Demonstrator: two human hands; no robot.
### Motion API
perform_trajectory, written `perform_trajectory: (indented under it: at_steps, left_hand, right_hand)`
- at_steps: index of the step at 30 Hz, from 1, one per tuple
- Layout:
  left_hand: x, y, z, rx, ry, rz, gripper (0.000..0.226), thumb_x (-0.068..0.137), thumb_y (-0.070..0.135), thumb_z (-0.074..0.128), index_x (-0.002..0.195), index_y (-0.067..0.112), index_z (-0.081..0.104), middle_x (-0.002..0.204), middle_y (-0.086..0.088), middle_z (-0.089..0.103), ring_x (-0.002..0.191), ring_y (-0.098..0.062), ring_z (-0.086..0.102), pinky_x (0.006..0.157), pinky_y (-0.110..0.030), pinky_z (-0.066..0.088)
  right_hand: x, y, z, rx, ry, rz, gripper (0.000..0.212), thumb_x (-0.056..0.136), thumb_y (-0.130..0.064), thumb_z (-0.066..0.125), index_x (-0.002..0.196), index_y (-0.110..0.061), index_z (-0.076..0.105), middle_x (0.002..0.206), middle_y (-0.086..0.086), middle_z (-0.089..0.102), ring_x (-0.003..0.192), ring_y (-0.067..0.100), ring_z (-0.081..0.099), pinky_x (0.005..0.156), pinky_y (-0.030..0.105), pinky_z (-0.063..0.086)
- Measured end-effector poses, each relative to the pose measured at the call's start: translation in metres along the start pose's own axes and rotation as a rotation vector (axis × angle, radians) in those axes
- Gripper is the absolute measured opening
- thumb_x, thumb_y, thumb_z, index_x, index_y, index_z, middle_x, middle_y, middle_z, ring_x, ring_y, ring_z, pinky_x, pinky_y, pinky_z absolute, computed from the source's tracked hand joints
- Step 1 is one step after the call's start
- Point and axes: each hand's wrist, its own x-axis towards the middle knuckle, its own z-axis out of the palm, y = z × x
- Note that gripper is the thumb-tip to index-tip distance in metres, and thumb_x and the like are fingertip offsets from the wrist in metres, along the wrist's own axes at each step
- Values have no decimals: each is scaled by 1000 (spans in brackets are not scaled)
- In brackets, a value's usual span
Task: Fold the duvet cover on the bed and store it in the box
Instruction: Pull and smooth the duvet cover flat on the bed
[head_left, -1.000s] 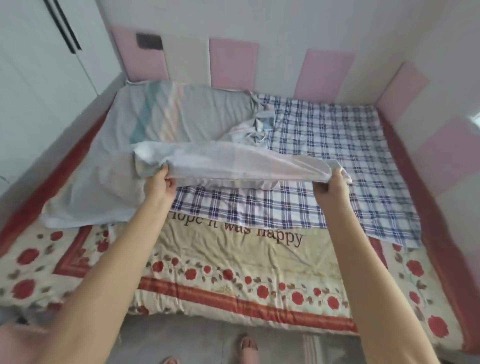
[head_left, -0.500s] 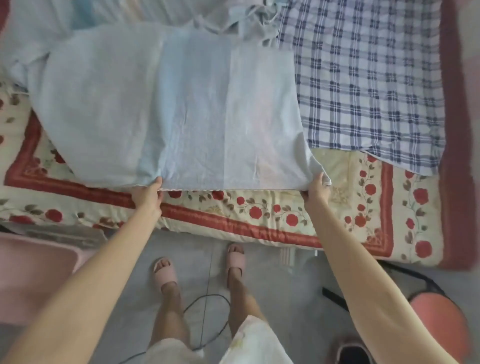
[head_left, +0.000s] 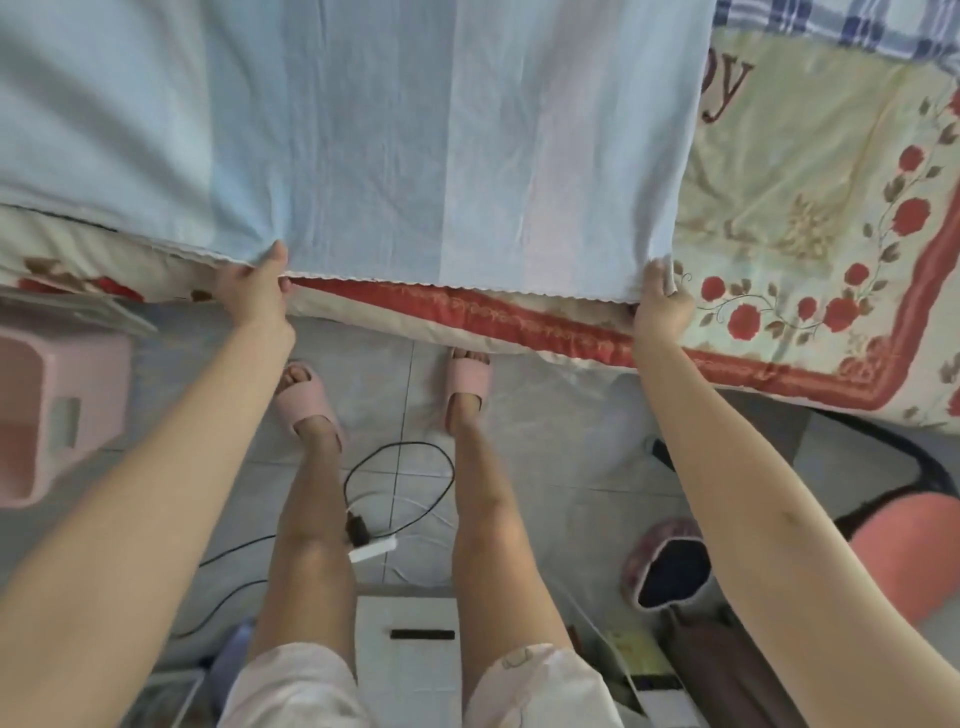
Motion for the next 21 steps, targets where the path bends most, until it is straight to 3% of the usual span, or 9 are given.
perform_trajectory:
  at_steps: [4,7,9,10,11,13,15,18,21]
  left_hand:
    - [-19,-18,-4,4,28,-38,26,81,5,71,70,17,51,75,2,59,52,-3,47,50,-15,40]
    - [-30,-25,2,-18,58,-76,26,83,7,71,71,17,50,73,4,55,58,-4,48,52,-13,42]
    - [-33,-25,7,-16,52,-102,22,83,13,71,76,19,51,77,6,55,64,-3,49,57,-13,43]
    - [-34,-22,8,-19,45,-121,21,82,17,72,79,20,52,80,6,54,65,-4,49,58,-14,43]
    - [-34,-19,7,-40,41,-137,20,82,21,73,83,20,53,83,6,55,67,-4,49,60,-15,44]
    - [-33,-11,4,-97,40,-163,21,81,24,73,93,21,56,94,5,59,80,-8,55,72,-19,49]
    - [-28,2,1,-223,6,-162,21,84,22,70,102,20,58,102,3,64,95,-13,62,82,-24,52]
    - [-12,27,-13,-373,-98,-143,21,91,18,60,112,13,55,95,2,67,88,-15,65,71,-26,54]
    - [12,55,-40,-530,-156,-179,12,94,8,47,88,12,58,68,2,68,76,-16,62,67,-26,51]
  right_hand:
    - [4,9,-8,-86,69,-69,42,96,-39,51,60,-28,32,54,-8,30,38,2,23,36,13,21]
    - [3,10,-12,-107,97,-10,41,95,-40,53,63,-21,37,57,-6,36,49,9,34,51,23,32]
    - [-1,3,-8,-170,177,-2,24,90,-40,60,87,-17,52,79,-4,55,74,15,53,72,32,43]
    - [-3,-2,-3,-241,263,-40,32,87,-39,65,105,-16,53,100,-2,58,95,18,55,87,34,42]
    - [-11,-7,4,-347,338,-127,45,84,-38,68,118,-15,49,116,1,54,110,21,50,96,34,36]
    - [-35,-17,24,-523,323,-450,51,83,-33,68,125,-13,46,123,8,46,116,24,42,99,36,29]
    - [-67,-24,55,-626,100,-822,46,81,-28,66,122,-15,49,117,8,47,109,24,43,94,37,31]
    - [-126,-33,116,-701,-569,-998,53,84,-26,66,131,-19,44,118,5,48,109,22,47,92,34,37]
    - [-180,-34,183,-1041,-829,-1273,70,82,-34,68,141,-21,34,131,6,40,120,25,40,99,35,33]
